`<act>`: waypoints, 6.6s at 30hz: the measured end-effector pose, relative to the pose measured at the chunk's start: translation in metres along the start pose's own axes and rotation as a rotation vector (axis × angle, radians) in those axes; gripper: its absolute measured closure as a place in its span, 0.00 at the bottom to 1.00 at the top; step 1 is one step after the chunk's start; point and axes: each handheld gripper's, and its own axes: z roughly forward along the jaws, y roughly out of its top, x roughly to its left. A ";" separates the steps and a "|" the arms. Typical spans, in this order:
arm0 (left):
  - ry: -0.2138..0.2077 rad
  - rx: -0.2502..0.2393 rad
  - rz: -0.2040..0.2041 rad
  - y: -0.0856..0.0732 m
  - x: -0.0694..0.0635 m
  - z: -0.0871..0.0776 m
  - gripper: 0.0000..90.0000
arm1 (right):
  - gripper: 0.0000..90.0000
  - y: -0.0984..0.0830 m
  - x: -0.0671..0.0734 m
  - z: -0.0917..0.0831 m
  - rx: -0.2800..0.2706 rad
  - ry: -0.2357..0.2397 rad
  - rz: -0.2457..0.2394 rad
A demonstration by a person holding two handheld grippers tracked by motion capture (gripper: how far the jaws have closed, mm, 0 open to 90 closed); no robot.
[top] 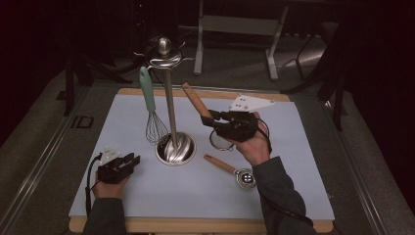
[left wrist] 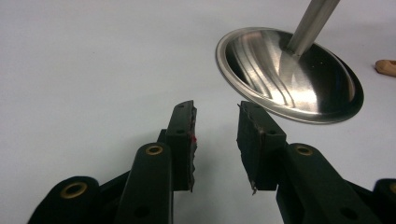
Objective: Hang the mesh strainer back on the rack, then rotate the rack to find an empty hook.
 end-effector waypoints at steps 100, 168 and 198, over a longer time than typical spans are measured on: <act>-0.002 -0.003 0.000 0.000 0.000 -0.001 0.75 | 0.74 0.046 0.019 0.024 -0.040 0.099 -0.030; -0.064 -0.424 -0.035 0.079 -0.023 -0.071 1.00 | 0.73 -0.075 -0.019 -0.002 0.389 -0.224 -0.054; -0.198 -0.760 0.164 0.196 -0.083 -0.125 1.00 | 0.68 -0.160 -0.035 -0.047 0.350 -0.265 0.202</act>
